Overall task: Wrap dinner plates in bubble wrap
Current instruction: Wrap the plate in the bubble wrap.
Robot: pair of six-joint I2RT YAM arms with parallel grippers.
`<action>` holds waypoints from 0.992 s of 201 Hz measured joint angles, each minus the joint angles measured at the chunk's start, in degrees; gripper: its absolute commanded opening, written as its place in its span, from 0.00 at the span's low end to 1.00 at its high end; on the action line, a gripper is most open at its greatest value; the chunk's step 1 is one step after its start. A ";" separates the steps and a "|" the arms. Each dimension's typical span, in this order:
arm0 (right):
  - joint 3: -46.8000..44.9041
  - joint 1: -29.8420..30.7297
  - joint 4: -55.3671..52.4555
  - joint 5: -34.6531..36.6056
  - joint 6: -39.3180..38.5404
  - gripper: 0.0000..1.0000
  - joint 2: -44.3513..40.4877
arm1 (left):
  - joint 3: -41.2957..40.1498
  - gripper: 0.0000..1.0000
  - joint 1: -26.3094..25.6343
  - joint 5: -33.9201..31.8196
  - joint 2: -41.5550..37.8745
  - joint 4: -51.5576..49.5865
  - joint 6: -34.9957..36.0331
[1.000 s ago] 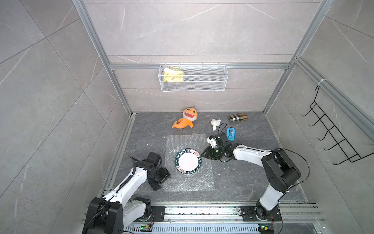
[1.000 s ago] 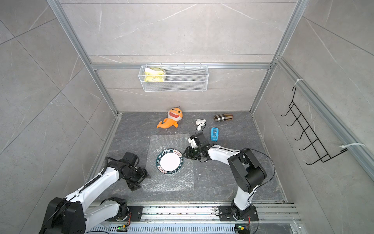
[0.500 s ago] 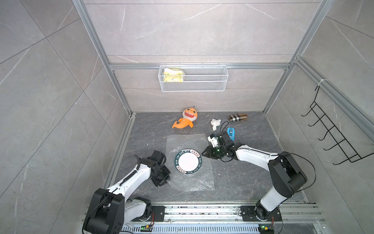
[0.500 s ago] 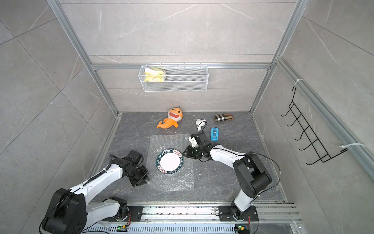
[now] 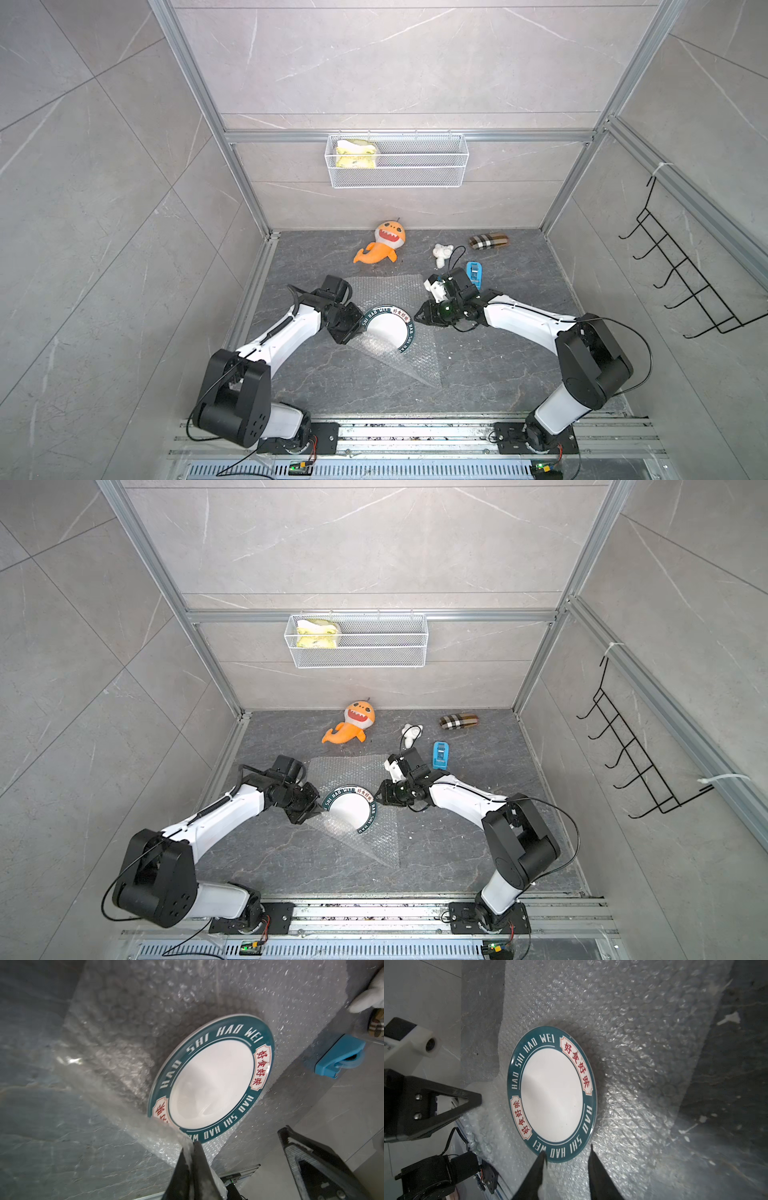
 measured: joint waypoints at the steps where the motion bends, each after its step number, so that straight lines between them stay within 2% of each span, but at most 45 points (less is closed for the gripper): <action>1: 0.00 0.02 -0.09 0.02 0.02 0.36 -0.04 | 0.26 0.07 -0.09 0.00 0.50 0.15 -0.02; 37: 1.01 0.92 -3.19 1.73 -1.09 0.36 -1.66 | 7.34 0.07 -1.81 1.03 11.02 4.00 -0.37; 82: 3.28 4.31 -5.29 3.10 -1.75 0.34 -1.99 | 13.09 0.06 -3.82 1.40 19.02 7.41 -0.33; 106: 4.50 6.99 -5.05 2.97 -1.64 0.34 -1.66 | 13.16 0.06 -4.79 1.60 21.29 8.35 -0.35; 133: 5.60 8.70 -1.70 1.88 -0.61 0.38 1.16 | 13.14 0.06 -5.35 2.38 22.62 8.72 -0.39; 143: 5.60 9.03 -0.37 1.90 -0.13 0.47 2.49 | 13.14 0.07 -5.49 2.51 22.62 9.11 -0.44; 151: 5.62 9.14 0.52 1.90 -0.24 0.50 3.69 | 13.14 0.08 -5.51 2.69 22.62 9.62 -0.48; 199: 8.22 9.22 2.62 3.28 -1.05 0.50 12.07 | 13.16 0.14 -5.53 4.15 22.95 11.13 -0.63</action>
